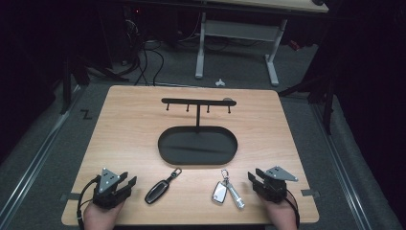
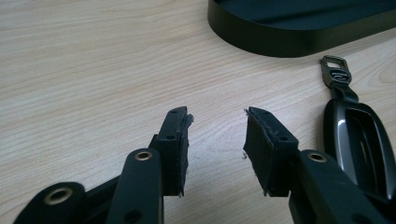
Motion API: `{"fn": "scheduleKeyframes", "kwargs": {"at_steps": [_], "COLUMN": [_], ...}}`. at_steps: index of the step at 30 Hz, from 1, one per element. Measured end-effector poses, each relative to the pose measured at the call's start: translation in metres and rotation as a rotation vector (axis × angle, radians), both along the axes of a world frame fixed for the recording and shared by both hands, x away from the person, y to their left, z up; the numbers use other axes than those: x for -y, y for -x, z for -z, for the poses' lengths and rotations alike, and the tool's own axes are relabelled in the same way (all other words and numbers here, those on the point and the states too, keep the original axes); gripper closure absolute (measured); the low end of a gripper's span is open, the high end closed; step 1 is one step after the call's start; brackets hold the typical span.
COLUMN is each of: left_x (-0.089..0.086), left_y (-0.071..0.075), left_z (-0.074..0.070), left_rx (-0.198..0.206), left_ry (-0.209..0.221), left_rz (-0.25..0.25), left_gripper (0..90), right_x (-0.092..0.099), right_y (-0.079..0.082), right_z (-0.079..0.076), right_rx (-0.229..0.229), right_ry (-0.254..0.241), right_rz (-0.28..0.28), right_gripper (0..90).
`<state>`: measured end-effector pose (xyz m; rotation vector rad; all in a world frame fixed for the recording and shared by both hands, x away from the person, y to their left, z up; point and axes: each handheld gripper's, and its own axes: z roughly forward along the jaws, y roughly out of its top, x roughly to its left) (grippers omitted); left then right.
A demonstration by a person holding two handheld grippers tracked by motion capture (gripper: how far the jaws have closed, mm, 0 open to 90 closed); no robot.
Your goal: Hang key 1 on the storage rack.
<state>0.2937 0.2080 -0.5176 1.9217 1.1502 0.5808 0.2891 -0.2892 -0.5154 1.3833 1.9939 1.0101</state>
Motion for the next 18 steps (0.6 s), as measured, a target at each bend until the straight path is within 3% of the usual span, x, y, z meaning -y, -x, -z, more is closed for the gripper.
{"fn": "scheduleKeyframes", "kwargs": {"at_steps": [9, 13, 18], "left_x": [0.005, 0.008, 0.021], "left_y": [-0.001, 0.0, 0.001], "left_z": [0.002, 0.003, 0.004], "left_rx": [-0.005, -0.023, -0.045], "left_ry": [-0.028, -0.032, -0.061], "left_rz": [0.02, 0.051, 0.13], "left_gripper": [63.7, 74.9, 86.1], "right_x": [-0.001, -0.001, -0.006], "right_y": [0.002, 0.001, 0.0], "right_z": [0.0, 0.0, 0.001], "right_rx": [-0.001, -0.006, -0.005], "right_ry": [0.008, -0.002, 0.009], "right_rz": [-0.021, -0.027, -0.048], "right_gripper": [59.8, 59.4, 59.1]}}
